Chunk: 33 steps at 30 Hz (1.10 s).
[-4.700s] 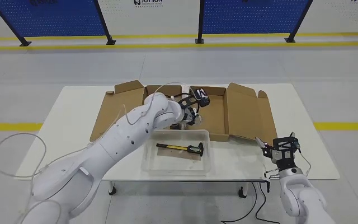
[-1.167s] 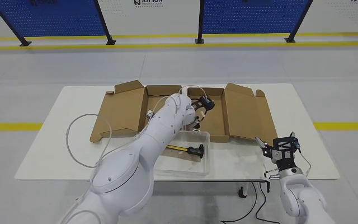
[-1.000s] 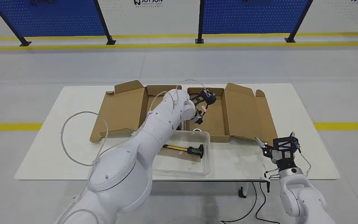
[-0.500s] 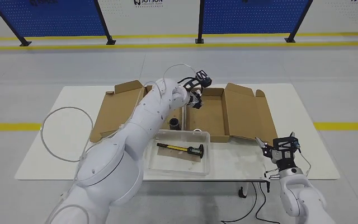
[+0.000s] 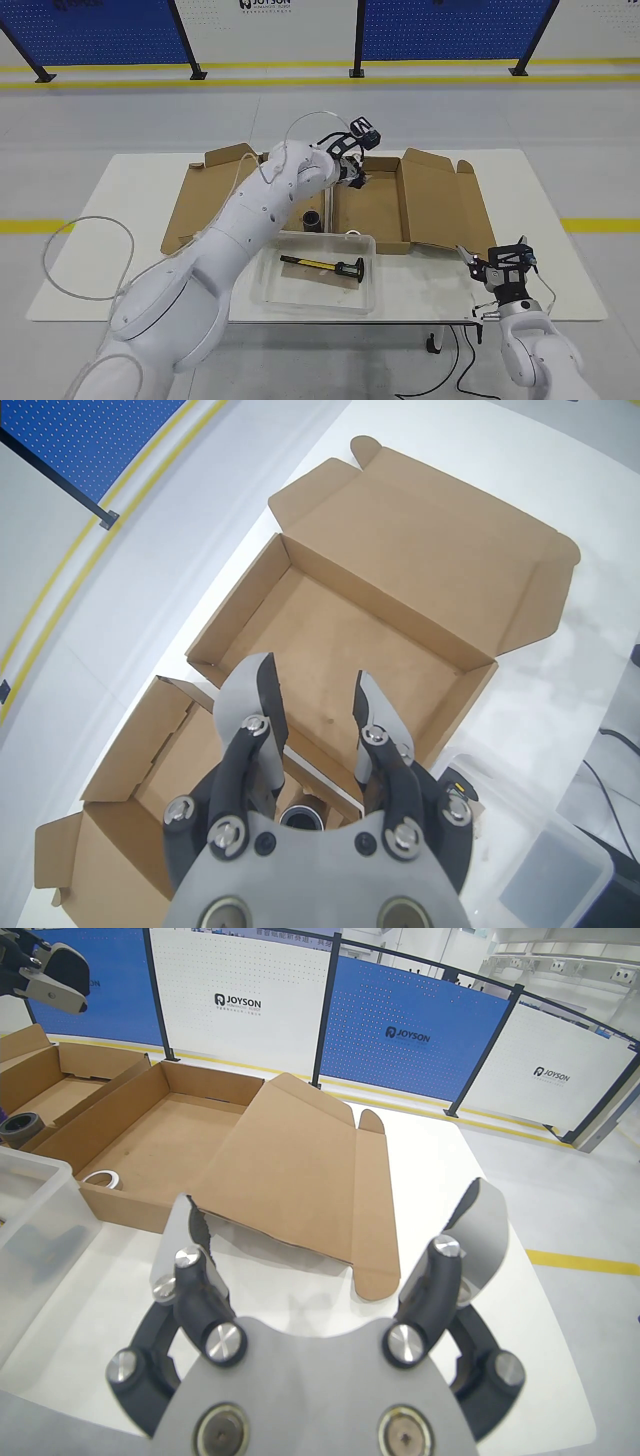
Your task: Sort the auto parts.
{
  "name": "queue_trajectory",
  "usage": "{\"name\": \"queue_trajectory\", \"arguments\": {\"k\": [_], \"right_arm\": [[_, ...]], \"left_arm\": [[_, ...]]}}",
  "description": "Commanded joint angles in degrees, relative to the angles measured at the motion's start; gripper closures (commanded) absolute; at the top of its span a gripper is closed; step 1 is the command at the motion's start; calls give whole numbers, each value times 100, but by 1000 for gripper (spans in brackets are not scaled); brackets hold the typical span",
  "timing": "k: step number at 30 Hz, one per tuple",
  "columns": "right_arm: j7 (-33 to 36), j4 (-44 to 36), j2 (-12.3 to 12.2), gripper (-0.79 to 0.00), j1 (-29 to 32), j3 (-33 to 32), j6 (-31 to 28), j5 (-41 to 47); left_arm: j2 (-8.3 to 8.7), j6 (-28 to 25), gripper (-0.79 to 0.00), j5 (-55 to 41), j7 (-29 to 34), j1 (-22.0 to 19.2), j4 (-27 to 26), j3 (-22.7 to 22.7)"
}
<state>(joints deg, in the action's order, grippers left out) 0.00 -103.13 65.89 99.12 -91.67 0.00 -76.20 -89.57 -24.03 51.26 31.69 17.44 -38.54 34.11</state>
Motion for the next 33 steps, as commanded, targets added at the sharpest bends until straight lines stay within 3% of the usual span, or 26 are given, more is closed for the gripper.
{"name": "queue_trajectory", "arguments": {"k": [1, 8, 13, 19, 24, 27, 30, 33], "right_arm": [[0, 0, 0, -785, 0, 0, 0, 0], [0, 0, 0, -785, 0, 0, 0, 0], [0, 0, 0, -785, 0, 0, 0, 0], [0, 0, 0, -785, 0, 0, 0, 0], [0, 0, 0, -785, 0, 0, 0, 0], [0, 0, 0, -785, 0, 0, 0, 0], [0, 0, 0, -785, 0, 0, 0, 0], [0, 0, 0, -785, 0, 0, 0, 0]], "left_arm": [[262, 248, -332, 160, 370, 374, -942, 282], [1091, 661, -357, 911, 1772, 2127, -4223, 1699], [1390, 590, -379, 1162, 2230, 3098, -5628, 2572], [1591, 636, -422, 1090, 2363, 3901, -6517, 3493], [1710, 717, -548, 1048, 2323, 4407, -6948, 4206], [1770, 791, -573, 1071, 2256, 4651, -7090, 4620], [1825, 882, -745, 1056, 2162, 4895, -7181, 5063], [1878, 923, -785, 1030, 2110, 5152, -7246, 5488]]}}
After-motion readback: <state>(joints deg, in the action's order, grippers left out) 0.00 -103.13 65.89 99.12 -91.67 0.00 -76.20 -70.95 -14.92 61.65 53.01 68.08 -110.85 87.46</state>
